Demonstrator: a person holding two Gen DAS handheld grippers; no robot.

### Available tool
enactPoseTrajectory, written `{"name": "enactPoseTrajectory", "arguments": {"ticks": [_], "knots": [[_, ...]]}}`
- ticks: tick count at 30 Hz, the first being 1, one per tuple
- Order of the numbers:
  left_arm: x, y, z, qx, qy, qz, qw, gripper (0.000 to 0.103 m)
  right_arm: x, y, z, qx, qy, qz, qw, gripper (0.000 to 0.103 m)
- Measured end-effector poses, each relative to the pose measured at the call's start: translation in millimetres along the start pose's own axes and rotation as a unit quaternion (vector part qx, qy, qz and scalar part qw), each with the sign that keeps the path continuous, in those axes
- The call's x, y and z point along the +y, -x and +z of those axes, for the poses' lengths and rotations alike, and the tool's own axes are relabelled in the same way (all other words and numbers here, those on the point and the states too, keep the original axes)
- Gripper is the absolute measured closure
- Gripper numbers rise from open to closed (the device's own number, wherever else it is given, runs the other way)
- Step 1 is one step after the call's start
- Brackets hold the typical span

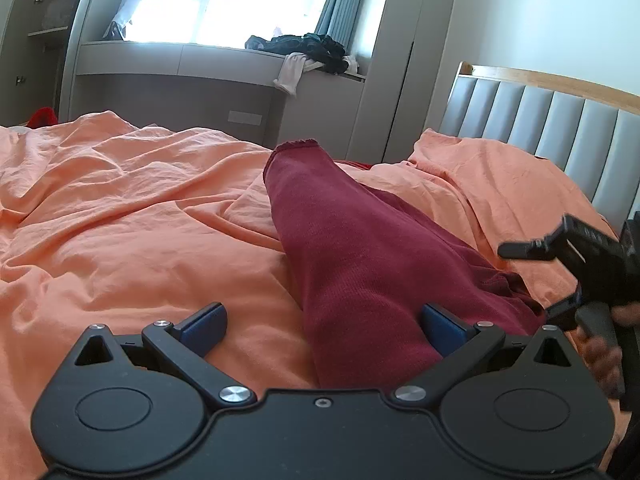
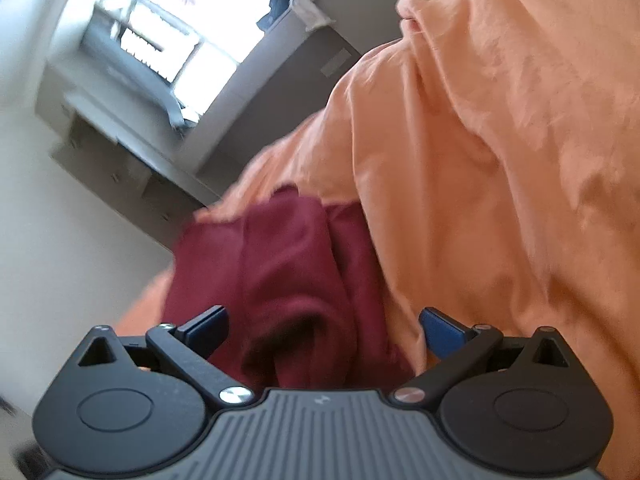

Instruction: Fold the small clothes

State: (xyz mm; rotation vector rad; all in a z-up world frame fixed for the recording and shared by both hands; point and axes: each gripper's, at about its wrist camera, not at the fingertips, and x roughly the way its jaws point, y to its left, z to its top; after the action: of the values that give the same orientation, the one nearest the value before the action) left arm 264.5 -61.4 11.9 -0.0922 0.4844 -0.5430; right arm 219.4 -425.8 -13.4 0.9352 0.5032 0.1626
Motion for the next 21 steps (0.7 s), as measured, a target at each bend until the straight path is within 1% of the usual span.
{"name": "enactPoseTrajectory", "arguments": {"ticks": [2, 3, 5, 7, 10, 12, 15, 18, 21], "knots": [[0, 0, 0, 0.000, -0.001, -0.001, 1.0000, 0.000, -2, -6, 10, 0.003, 0.000, 0.012, 1.000, 0.015], [0, 0, 0, 0.001, -0.001, -0.002, 1.0000, 0.000, 0, -6, 14, -0.004, 0.013, 0.011, 1.000, 0.017], [1, 0, 1, 0.001, -0.001, -0.003, 1.0000, 0.000, 12, -8, 18, -0.025, 0.060, 0.003, 0.998, 0.018], [1, -1, 1, 0.002, -0.001, -0.003, 1.0000, 0.000, 24, -11, 20, -0.044, 0.109, 0.012, 0.993, 0.018], [1, -1, 1, 0.001, -0.001, -0.003, 1.0000, 0.000, 35, -26, 22, -0.041, 0.154, 0.018, 0.987, 0.017], [1, 0, 0, 0.000, -0.001, -0.002, 1.0000, 0.000, 33, -36, 23, -0.033, 0.157, 0.014, 0.987, 0.017], [2, 0, -2, -0.002, 0.001, -0.005, 1.0000, 0.000, 31, -45, 20, -0.009, 0.162, 0.007, 0.987, 0.017], [2, 0, -2, -0.003, 0.002, -0.004, 1.0000, 0.000, 23, -46, 14, 0.014, 0.152, 0.011, 0.988, 0.016], [3, 0, -3, -0.003, 0.001, -0.005, 1.0000, 0.000, 21, -41, 6, 0.020, 0.143, 0.010, 0.989, 0.015]]}}
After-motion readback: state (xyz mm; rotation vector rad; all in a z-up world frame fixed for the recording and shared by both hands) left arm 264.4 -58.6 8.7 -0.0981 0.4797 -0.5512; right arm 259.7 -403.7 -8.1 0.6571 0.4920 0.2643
